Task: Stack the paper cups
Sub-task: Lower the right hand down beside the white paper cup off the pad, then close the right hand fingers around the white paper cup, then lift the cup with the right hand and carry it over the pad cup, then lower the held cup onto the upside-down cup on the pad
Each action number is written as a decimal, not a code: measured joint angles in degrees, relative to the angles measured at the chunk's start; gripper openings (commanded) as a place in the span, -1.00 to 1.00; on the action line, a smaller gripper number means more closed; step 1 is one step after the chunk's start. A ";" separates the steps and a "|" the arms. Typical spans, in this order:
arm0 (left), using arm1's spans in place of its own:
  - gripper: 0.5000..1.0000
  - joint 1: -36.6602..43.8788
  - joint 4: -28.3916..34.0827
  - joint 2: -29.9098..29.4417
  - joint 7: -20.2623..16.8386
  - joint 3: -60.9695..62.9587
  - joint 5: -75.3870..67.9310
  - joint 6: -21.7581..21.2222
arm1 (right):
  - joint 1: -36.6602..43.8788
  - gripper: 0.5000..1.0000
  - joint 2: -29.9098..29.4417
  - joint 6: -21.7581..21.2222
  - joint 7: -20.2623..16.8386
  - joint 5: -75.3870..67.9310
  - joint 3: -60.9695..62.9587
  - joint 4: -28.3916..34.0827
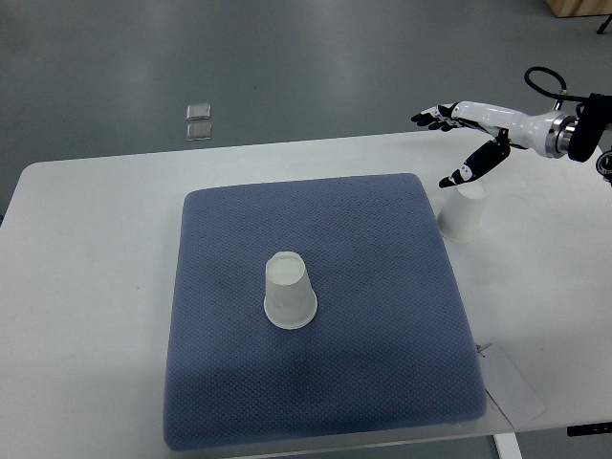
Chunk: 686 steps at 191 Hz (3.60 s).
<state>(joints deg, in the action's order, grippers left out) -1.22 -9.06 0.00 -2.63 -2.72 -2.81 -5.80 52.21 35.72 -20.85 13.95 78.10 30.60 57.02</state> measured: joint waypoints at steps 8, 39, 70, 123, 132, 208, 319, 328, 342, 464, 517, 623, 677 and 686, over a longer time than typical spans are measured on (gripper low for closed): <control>1.00 0.00 0.00 0.00 0.00 0.00 0.00 0.00 | 0.61 0.72 0.63 0.07 0.08 1.43 -1.86 0.67; 1.00 -0.01 0.00 0.00 0.00 0.00 0.00 0.00 | 3.71 0.72 1.96 1.73 0.46 3.76 -9.01 1.43; 1.00 0.00 0.00 0.00 0.00 0.00 0.00 0.00 | 4.30 0.72 1.74 4.43 0.62 6.95 -11.91 1.16; 1.00 -0.01 0.00 0.00 0.00 0.00 0.00 0.00 | 5.24 0.71 0.31 11.33 0.80 10.15 -18.28 -2.52; 1.00 -0.01 0.00 0.00 0.00 0.00 0.00 0.00 | 5.52 0.71 0.01 12.61 0.80 10.36 -19.48 -3.42; 1.00 -0.01 0.00 0.00 0.00 0.00 0.00 0.00 | 5.97 0.64 -2.13 15.30 0.82 11.23 -24.11 -7.90; 1.00 -0.01 0.00 0.00 0.00 0.00 0.00 0.00 | 5.98 -0.56 -4.43 16.14 0.89 11.47 -25.84 -12.34; 1.00 -0.01 0.00 0.00 0.00 0.00 0.00 0.00 | 5.98 -0.80 -4.44 16.33 0.89 11.47 -25.84 -12.42; 1.00 -0.01 0.00 0.00 0.00 0.00 0.00 0.00 | 6.05 -1.00 -4.44 16.68 0.85 11.47 -25.84 -12.52; 1.00 -0.02 0.00 0.00 0.00 0.00 0.00 0.00 | 20.92 -1.00 1.08 11.25 10.08 7.56 -15.22 6.22; 1.00 -0.01 0.00 0.00 0.00 0.00 0.00 0.00 | 23.00 -1.00 -0.39 1.42 11.38 4.73 -10.64 15.93; 1.00 -0.01 0.00 0.00 0.00 0.00 0.00 0.00 | 23.33 -1.00 -11.46 -1.81 10.98 11.02 -11.78 21.20; 1.00 -0.01 0.00 0.00 0.00 0.00 0.00 0.00 | 24.68 -1.00 -12.06 -1.80 10.92 14.73 -15.59 21.21; 1.00 -0.01 0.00 0.00 0.00 0.00 0.00 0.00 | 24.74 -1.00 -12.07 -1.77 10.92 15.06 -15.84 21.21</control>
<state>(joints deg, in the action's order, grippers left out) -1.23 -9.05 0.00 -2.63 -2.72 -2.81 -5.80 76.95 23.66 -22.62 24.88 93.15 14.75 78.22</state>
